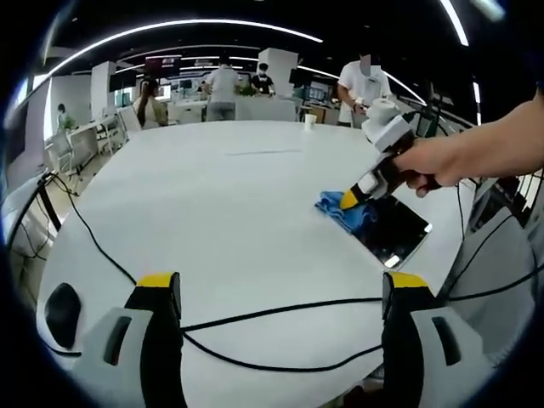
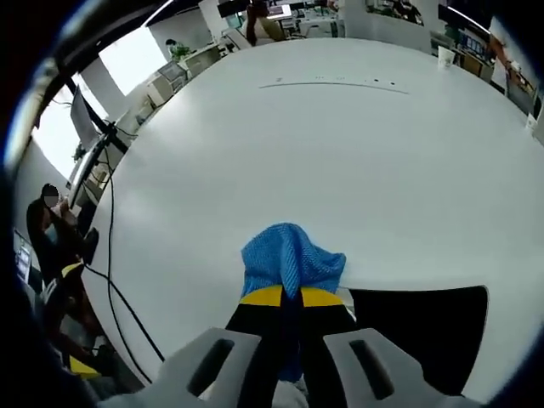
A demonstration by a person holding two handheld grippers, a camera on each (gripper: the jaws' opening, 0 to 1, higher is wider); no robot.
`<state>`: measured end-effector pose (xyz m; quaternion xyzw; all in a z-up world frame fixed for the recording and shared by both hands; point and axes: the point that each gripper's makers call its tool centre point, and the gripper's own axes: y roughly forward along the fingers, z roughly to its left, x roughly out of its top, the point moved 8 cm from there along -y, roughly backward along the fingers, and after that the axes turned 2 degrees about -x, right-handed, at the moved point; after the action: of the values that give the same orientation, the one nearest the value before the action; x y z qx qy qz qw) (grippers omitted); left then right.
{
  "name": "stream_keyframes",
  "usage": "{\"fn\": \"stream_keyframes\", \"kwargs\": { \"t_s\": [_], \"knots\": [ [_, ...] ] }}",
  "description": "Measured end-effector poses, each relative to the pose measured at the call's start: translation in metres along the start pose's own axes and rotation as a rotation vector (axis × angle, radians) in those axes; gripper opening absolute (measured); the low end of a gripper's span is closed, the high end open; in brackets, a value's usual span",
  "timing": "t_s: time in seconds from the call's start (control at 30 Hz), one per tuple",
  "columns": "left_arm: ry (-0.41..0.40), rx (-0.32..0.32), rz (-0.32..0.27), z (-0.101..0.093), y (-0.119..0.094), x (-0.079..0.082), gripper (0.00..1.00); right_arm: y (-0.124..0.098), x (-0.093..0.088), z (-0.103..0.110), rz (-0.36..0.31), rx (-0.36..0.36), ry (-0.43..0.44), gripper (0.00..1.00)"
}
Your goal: Wipe the mirror surface with the cleaning cloth until all visible marks leave the cleaned area.
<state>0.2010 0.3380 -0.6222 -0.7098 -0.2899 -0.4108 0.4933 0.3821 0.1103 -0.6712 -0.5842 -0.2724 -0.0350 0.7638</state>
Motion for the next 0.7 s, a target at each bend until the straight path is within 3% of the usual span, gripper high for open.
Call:
{"fn": "stream_keyframes", "kwargs": {
  "t_s": [0.13, 0.23, 0.7],
  "knots": [
    [0.016, 0.009, -0.005, -0.001, -0.001, 0.004, 0.99, -0.003, -0.006, 0.001, -0.011, 0.006, 0.009, 0.00],
    [0.009, 0.006, -0.010, -0.001, -0.002, 0.007, 0.99, -0.006, -0.012, 0.007, -0.002, -0.014, -0.066, 0.00],
    [0.032, 0.013, -0.013, -0.008, -0.006, 0.010, 0.99, -0.009, -0.029, 0.010, 0.012, 0.011, -0.045, 0.00]
  ]
}}
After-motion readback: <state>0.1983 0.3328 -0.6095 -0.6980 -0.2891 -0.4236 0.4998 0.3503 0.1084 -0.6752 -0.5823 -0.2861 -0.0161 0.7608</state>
